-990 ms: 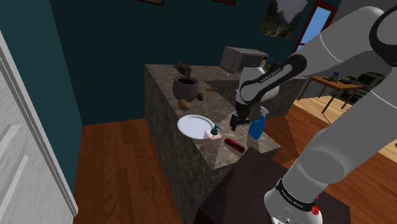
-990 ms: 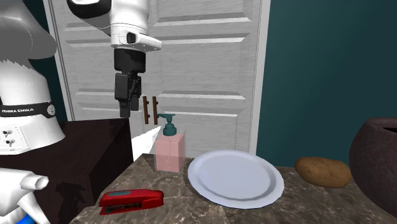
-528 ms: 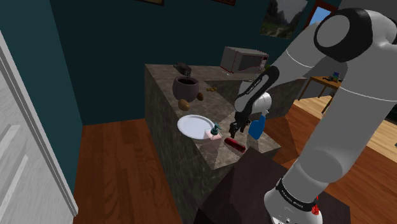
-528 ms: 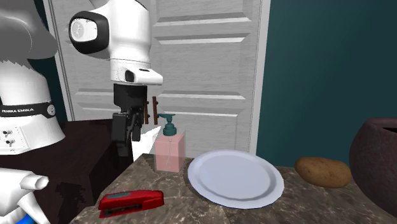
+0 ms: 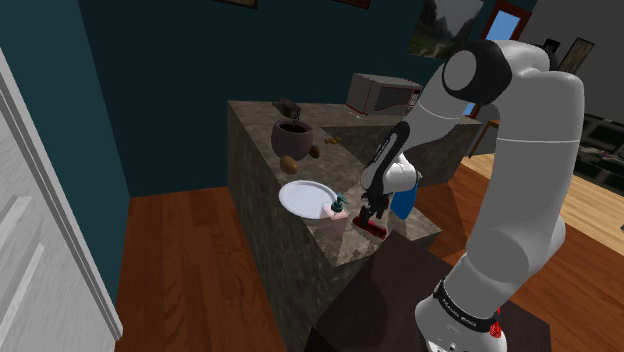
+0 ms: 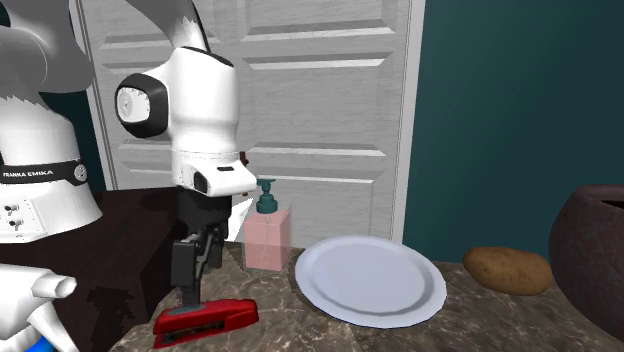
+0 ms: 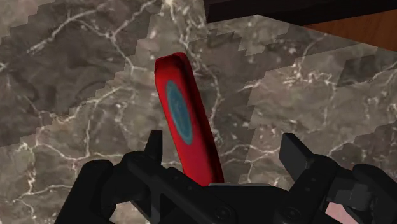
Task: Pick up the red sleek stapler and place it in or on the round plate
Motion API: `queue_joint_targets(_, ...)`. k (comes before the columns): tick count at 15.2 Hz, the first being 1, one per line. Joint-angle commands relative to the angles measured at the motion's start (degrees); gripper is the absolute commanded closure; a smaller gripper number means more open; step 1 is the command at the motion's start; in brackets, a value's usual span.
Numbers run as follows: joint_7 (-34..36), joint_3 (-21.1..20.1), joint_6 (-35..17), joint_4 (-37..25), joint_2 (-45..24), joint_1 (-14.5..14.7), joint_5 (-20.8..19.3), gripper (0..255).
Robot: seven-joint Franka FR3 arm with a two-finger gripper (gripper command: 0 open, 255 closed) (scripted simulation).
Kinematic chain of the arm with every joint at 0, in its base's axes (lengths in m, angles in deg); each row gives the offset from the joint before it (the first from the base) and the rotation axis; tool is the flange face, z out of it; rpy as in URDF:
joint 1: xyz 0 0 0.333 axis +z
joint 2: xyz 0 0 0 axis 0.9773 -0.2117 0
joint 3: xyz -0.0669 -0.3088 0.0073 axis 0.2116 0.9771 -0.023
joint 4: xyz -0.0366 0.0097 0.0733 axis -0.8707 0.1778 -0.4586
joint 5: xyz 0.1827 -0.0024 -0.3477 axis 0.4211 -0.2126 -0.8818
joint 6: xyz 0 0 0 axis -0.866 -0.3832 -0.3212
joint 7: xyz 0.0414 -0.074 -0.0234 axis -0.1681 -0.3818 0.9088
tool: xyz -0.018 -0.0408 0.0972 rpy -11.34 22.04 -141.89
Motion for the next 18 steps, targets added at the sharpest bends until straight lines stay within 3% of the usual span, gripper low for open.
queue_joint_targets(1, -0.66, -0.99, -1.55, -0.50, -1.99, -0.95, 0.86, 0)
queue_joint_targets(12, -1.29, -2.20, -3.39, -1.10, -4.41, -2.09, 1.68, 0)
queue_joint_targets(13, -1.29, -2.20, -3.44, -1.06, -4.41, -2.09, 1.69, 255)
queue_joint_targets(18, -1.50, -2.38, -3.57, -1.34, -4.81, -2.40, 1.79, 255)
